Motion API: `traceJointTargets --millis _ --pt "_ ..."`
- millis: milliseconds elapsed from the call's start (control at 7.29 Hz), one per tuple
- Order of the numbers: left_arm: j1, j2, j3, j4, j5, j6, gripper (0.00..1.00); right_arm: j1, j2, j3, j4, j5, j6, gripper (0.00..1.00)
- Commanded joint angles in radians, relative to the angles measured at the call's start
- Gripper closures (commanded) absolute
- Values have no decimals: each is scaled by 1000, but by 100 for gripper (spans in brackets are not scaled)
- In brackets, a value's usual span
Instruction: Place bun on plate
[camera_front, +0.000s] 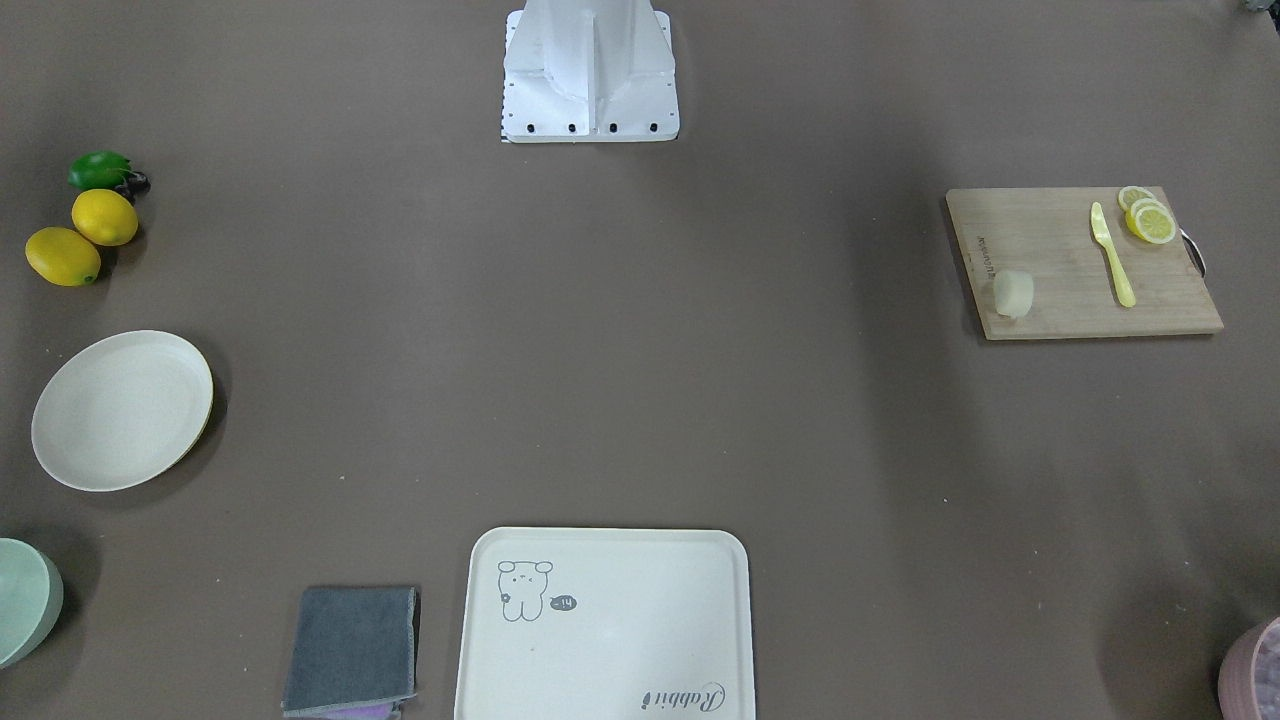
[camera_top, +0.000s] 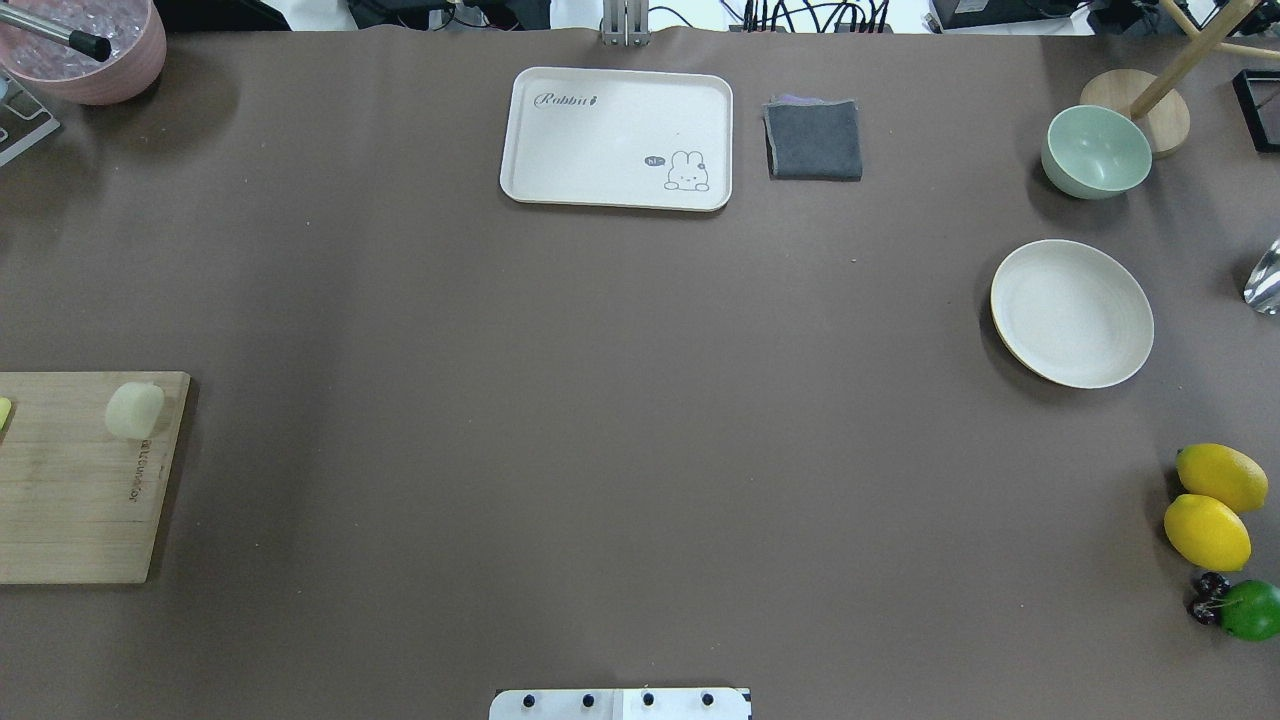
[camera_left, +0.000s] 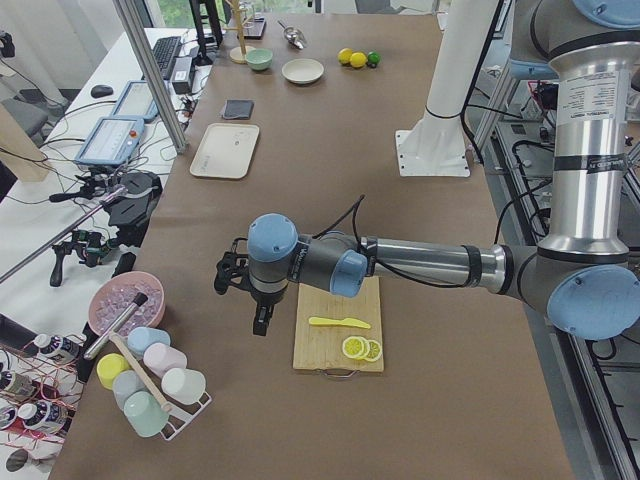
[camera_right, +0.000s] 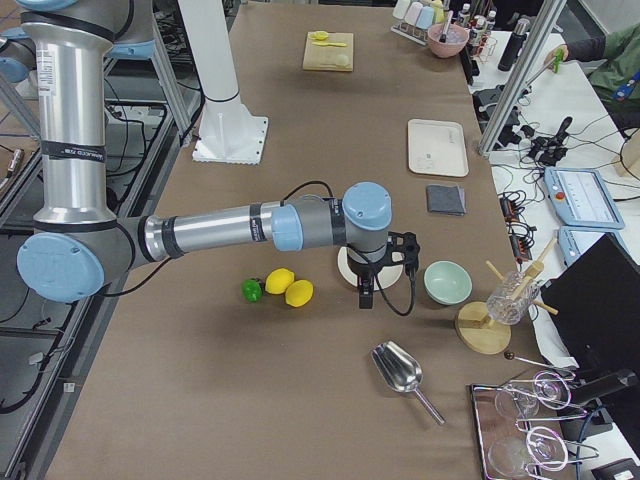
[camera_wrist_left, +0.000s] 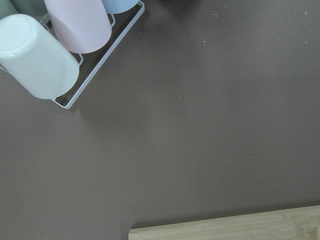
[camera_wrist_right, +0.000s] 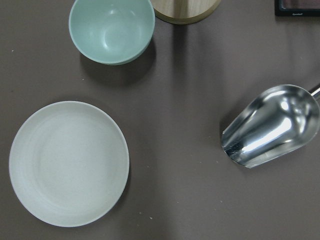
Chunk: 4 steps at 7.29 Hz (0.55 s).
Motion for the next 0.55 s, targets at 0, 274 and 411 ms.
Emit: traceJointTargets --millis 0,274,411 --pt "0 1 -5 -25 1 0 2 -124 62 -6 61 -11 61 0" --pt "0 1 -6 -26 0 -3 2 -190 50 -96 284 -52 217 0" --pt "0 1 -11 -26 0 -3 2 -238 52 -172 414 -75 287 0"
